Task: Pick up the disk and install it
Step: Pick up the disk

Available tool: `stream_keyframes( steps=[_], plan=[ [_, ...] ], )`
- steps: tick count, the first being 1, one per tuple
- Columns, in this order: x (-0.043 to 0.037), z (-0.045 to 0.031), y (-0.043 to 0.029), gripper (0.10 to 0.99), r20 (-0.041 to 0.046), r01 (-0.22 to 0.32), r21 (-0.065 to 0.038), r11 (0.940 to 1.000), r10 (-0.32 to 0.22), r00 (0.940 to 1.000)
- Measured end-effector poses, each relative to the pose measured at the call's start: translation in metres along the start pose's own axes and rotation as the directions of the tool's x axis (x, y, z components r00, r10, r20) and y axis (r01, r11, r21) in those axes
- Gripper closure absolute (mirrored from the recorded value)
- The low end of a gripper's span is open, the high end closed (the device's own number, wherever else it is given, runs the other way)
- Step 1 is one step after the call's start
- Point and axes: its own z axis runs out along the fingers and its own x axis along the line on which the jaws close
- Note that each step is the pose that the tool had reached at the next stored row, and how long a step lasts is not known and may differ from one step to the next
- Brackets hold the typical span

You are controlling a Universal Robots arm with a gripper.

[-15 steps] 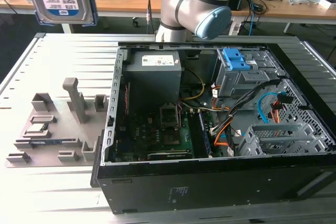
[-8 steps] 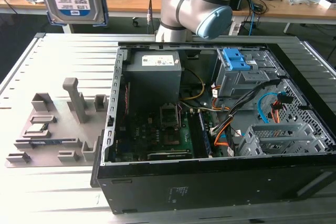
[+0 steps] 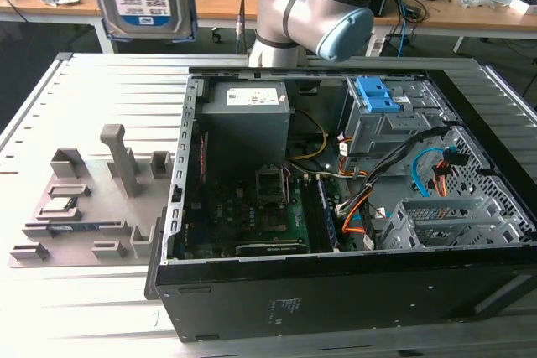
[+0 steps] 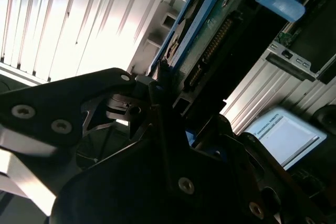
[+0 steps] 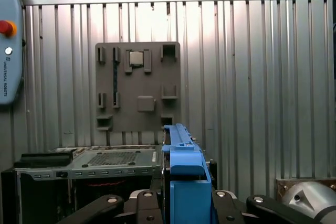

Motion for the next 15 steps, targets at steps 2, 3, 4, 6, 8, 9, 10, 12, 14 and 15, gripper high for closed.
stream_keyframes(
  steps=[2, 3, 4, 6, 8, 9, 10, 12, 14, 15],
  plan=[
    [-0.0004, -0.0002, -0.0091, 0.722, -0.0002, 0.0, 0.0, 1.0, 0.0, 1.0],
    [-0.0005, -0.0002, -0.0147, 0.722, -0.0002, 0.0, 0.0, 1.0, 0.0, 1.0],
    [-0.0007, -0.0002, -0.022, 0.722, -0.0002, 0.0, 0.0, 1.0, 0.0, 1.0],
    [-0.0011, -0.0004, -0.033, 0.722, -0.0004, 0.0, 0.0, 1.0, 0.0, 1.0],
    [-0.0014, -0.0005, -0.0417, 0.722, -0.0006, 0.0, 0.0, 1.0, 0.0, 1.0],
    [-0.0016, -0.0006, -0.047, 0.722, -0.0006, 0.0, 0.0, 1.0, 0.0, 1.0],
    [-0.0016, -0.0006, -0.0504, 0.722, -0.0007, 0.0, 0.0, 1.0, 0.0, 1.0],
    [-0.0021, -0.0007, -0.0619, 0.722, -0.0008, 0.0, 0.0, 1.0, 0.0, 1.0],
    [-0.0026, -0.0008, -0.0762, 0.722, -0.0012, 0.0, 0.0, 1.0, 0.0, 1.0],
    [-0.0028, -0.0009, -0.0818, 0.722, -0.0014, 0.0, 0.0, 1.0, 0.0, 1.0]
  ],
)
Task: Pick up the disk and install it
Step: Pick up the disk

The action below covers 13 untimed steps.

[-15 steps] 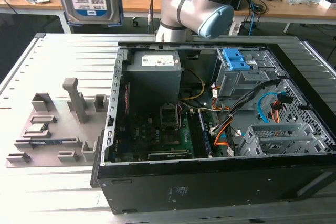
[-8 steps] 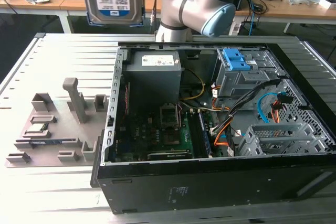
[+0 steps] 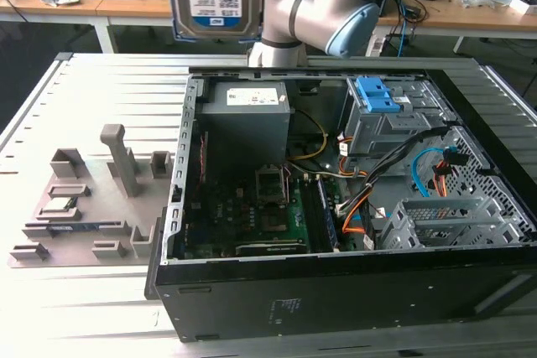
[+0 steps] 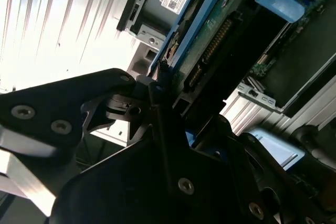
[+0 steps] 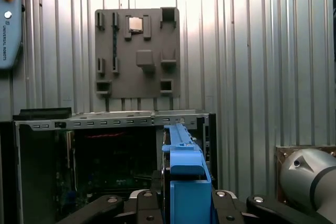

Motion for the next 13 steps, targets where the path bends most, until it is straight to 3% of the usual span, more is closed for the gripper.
stream_keyframes(
  steps=[13],
  plan=[
    [-0.0022, -0.0006, -0.057, 0.722, -0.0012, 0.0, 0.0, 1.0, 0.0, 1.0]
  ],
)
